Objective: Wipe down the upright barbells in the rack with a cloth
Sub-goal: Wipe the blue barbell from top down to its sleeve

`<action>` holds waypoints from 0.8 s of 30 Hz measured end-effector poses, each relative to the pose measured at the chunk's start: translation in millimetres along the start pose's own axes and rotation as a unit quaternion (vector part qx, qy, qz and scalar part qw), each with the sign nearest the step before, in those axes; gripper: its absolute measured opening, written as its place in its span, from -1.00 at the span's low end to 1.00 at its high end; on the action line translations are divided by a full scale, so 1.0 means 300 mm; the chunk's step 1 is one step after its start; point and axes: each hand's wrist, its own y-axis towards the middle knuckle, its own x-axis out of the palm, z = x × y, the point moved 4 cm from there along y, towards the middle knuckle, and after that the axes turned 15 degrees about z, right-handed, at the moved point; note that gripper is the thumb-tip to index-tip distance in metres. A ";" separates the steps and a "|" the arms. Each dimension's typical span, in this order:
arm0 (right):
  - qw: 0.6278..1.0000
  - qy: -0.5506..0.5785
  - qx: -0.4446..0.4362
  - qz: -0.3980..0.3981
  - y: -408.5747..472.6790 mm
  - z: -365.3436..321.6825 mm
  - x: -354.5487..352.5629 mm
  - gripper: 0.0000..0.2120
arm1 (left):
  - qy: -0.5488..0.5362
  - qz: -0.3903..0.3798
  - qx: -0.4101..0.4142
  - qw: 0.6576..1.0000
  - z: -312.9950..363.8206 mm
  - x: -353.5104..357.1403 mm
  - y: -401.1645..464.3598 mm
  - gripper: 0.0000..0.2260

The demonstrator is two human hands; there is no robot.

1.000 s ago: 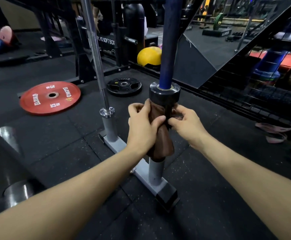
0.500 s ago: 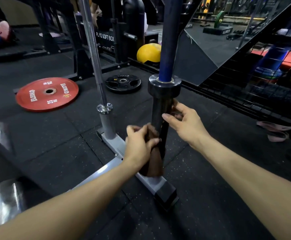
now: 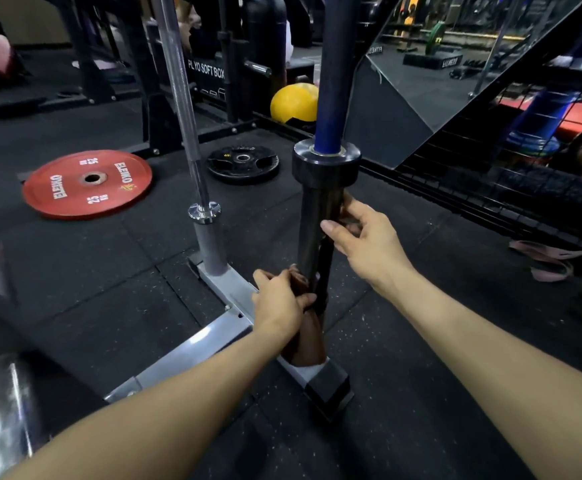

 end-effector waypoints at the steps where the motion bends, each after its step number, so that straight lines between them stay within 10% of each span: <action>1: 1.000 -0.005 -0.003 0.000 0.001 -0.004 -0.001 -0.66 | -0.038 0.021 0.013 0.999 0.020 -0.024 0.006 -0.60; 8: 0.999 -0.012 -0.032 0.012 -0.003 -0.016 -0.002 -0.70 | -0.107 0.113 0.041 0.987 0.052 -0.017 -0.018 -0.40; 17: 0.999 -0.019 -0.028 0.005 -0.010 -0.019 0.001 -0.73 | -0.013 0.006 0.000 1.000 -0.008 0.006 -0.004 -0.53; 24: 0.999 -0.030 -0.028 0.015 -0.015 -0.021 0.001 -0.71 | -0.126 0.145 0.055 0.980 0.101 -0.035 -0.028 -0.39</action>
